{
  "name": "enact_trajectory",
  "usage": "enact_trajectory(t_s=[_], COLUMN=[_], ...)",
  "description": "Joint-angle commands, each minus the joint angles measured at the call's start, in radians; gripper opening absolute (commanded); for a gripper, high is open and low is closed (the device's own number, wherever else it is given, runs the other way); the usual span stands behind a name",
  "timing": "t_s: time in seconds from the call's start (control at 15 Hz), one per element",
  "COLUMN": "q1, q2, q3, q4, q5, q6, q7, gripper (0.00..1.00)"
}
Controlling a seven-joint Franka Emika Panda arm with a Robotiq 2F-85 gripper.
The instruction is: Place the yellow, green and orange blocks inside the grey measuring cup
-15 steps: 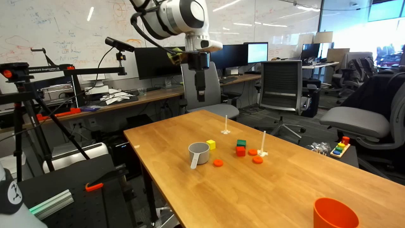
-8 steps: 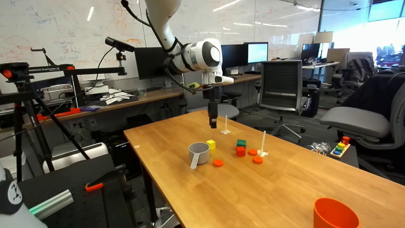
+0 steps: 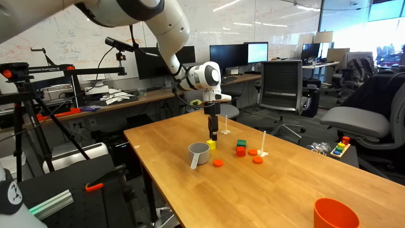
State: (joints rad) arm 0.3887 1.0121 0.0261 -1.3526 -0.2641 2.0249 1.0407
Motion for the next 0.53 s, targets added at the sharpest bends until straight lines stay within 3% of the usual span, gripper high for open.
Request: enact_trajectory(t_s=[0.0,0.4,0.47], q1=[0.045,0.005,0.000], q2=[0.137,0.276,0.273], q3=[-0.024,-0.007,-0.012], q4=[0.234,0.497,0.498], q5=[0.019,0.021,0.068], q6=[-0.119,-0.238,-0.219], q7=[-0.034,-0.071,-0.084], gripper=[1.00,1.00,1.00])
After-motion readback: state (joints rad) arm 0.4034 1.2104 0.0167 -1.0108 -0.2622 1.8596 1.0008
